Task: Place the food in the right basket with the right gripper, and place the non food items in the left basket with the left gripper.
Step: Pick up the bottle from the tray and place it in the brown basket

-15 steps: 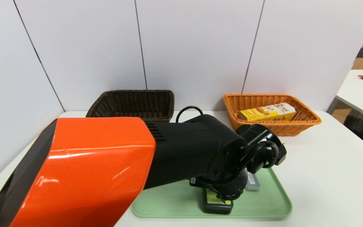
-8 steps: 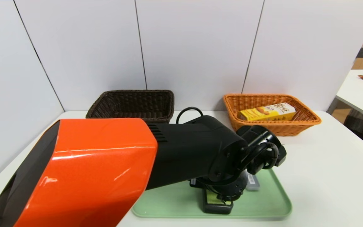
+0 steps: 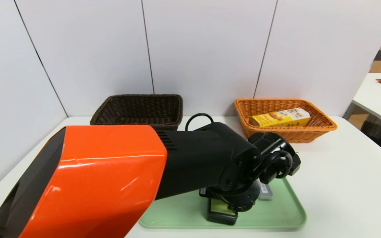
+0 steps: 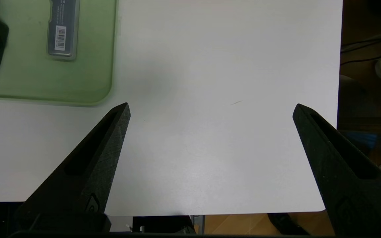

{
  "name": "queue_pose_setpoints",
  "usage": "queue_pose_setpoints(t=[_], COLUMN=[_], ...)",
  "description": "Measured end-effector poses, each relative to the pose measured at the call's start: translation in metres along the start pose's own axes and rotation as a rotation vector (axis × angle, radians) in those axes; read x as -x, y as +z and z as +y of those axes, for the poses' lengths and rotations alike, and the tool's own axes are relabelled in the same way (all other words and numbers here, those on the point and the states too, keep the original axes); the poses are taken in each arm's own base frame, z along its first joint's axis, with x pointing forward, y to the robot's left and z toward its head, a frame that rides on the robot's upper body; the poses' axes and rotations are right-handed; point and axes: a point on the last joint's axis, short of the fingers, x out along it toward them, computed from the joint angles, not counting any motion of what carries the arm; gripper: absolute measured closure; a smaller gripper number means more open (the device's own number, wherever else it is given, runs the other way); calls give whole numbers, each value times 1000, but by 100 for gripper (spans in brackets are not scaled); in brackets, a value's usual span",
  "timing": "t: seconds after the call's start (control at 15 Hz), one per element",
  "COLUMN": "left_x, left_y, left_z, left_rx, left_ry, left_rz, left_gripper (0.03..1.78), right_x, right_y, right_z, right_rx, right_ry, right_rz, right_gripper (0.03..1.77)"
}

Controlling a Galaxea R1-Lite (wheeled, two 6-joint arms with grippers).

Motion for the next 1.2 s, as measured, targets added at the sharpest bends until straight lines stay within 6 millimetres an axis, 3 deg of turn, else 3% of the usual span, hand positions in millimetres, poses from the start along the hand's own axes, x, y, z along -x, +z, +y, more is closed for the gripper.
queue_pose_setpoints(t=[0.2, 0.6, 1.0, 1.2], left_x=[8, 54, 70, 86], left_y=[3, 19, 26, 42], left_z=[3, 19, 27, 43], left_rx=[-4, -10, 11, 20], left_ry=[-3, -53, -70, -87], left_rz=[-8, -70, -96, -148], left_gripper=[78, 80, 80, 80], right_x=[0, -1, 1, 3], right_y=[-1, -3, -4, -8], right_z=[0, -1, -2, -3], right_rx=[-1, -6, -9, -9], right_ry=[1, -7, -8, -7], right_rz=[1, 11, 2, 1], right_gripper=[10, 10, 10, 10])
